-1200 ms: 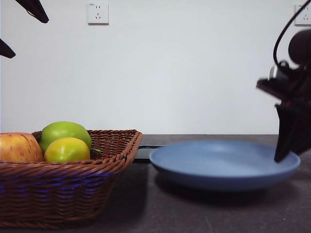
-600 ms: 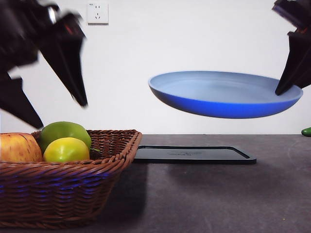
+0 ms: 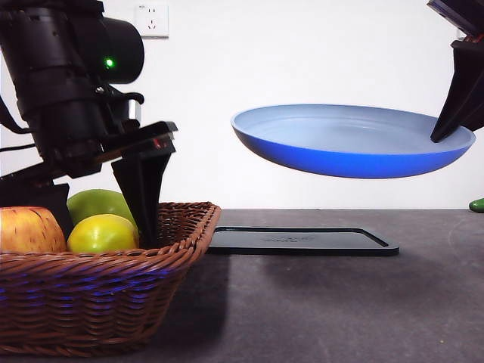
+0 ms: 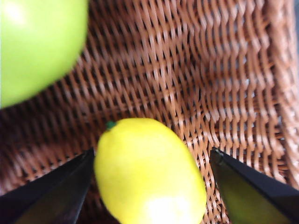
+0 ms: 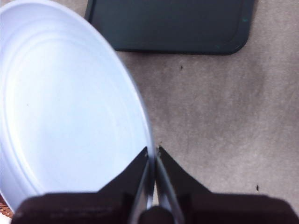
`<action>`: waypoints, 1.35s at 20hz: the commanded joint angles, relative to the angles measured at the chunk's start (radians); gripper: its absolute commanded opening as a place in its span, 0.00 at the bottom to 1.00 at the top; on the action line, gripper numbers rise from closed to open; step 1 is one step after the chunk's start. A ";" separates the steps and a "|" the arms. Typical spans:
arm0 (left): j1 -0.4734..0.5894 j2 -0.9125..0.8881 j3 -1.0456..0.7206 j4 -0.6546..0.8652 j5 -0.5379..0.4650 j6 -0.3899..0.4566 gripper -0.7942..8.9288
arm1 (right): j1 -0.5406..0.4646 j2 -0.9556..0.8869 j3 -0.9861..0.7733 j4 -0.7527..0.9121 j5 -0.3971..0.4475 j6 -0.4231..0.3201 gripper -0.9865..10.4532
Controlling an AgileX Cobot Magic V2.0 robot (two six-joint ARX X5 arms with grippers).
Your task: Take the lemon from the basket,put the lemon in the plate,hand out the plate
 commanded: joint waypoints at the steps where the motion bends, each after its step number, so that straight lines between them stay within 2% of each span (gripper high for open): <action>1: -0.015 0.018 0.016 0.007 -0.005 0.005 0.52 | 0.002 0.005 0.016 0.010 -0.005 0.006 0.09; 4: -0.016 0.018 0.016 -0.002 -0.008 0.014 0.49 | 0.002 0.005 0.016 0.010 -0.005 0.006 0.09; 9: -0.016 0.018 0.016 -0.016 -0.013 0.081 0.26 | 0.002 0.005 0.016 0.010 -0.001 0.006 0.09; 12: -0.014 0.017 0.024 0.004 -0.001 0.084 0.27 | 0.002 0.005 0.016 0.010 0.008 0.006 0.09; 16: -0.009 0.010 0.144 -0.041 0.004 0.087 0.27 | 0.002 0.013 0.015 0.010 0.137 0.007 0.09; 18: -0.009 0.009 0.252 -0.080 0.037 0.108 0.27 | 0.002 0.032 0.015 0.006 0.154 0.007 0.09; 22: -0.051 0.009 0.432 -0.101 0.190 0.109 0.27 | 0.005 0.090 0.015 -0.019 0.126 0.018 0.09; 25: -0.150 0.009 0.470 -0.054 0.177 0.111 0.27 | 0.004 0.137 0.015 -0.023 -0.009 0.018 0.09; 27: -0.228 0.013 0.470 -0.033 0.134 0.140 0.27 | 0.005 0.148 0.015 -0.032 -0.010 0.018 0.09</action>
